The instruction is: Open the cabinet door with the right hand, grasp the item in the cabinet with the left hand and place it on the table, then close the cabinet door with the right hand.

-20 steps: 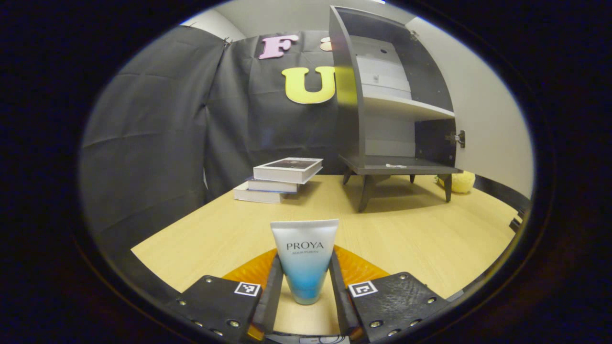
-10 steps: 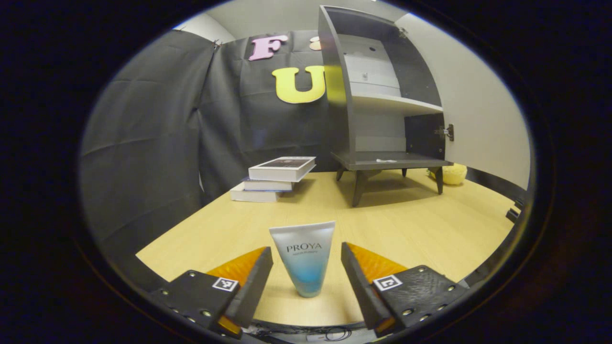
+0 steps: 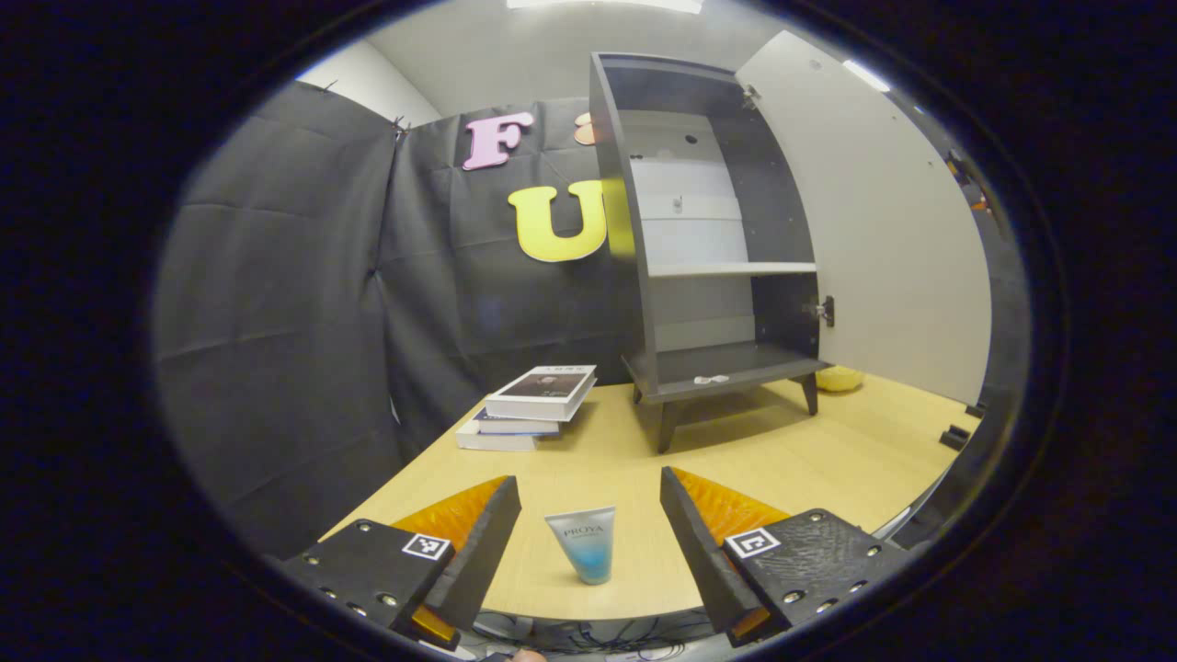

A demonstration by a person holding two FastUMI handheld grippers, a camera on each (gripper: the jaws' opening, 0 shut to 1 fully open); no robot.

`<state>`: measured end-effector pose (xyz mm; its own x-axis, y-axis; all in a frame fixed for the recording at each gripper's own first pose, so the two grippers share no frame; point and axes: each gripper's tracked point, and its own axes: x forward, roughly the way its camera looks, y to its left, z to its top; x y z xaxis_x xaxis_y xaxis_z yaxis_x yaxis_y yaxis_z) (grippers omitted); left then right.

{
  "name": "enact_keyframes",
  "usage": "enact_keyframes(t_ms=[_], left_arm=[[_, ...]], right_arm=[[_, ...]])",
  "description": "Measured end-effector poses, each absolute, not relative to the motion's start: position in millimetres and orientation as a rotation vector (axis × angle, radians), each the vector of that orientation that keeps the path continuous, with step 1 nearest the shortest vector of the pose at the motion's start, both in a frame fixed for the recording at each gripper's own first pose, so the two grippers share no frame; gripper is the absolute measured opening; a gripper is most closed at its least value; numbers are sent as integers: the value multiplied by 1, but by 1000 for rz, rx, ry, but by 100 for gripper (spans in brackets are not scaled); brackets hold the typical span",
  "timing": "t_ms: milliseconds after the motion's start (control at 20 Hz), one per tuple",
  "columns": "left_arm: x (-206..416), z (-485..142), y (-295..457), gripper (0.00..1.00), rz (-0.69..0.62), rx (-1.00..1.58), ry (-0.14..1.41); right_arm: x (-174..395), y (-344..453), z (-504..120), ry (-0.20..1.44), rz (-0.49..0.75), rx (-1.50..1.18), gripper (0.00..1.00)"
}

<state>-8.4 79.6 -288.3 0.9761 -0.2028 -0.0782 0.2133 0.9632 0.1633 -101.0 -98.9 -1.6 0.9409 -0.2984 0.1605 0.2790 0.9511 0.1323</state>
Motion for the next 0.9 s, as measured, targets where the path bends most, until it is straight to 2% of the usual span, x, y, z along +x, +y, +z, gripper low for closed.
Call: enact_keyframes(t_ms=[250,500,650,900], left_arm=[[-47,-222,70,92,-215,121,53],[-58,-186,77,92,-195,85,137],[-55,-150,81,92,-170,58,141],[-23,-94,81,92,-135,101,93]], right_arm=[[-104,-108,8,-203,-328,50,98],[-108,-105,25,-213,-303,2,98],[-110,-92,31,-213,-272,-48,98],[-113,-71,33,-207,-218,24,98]])
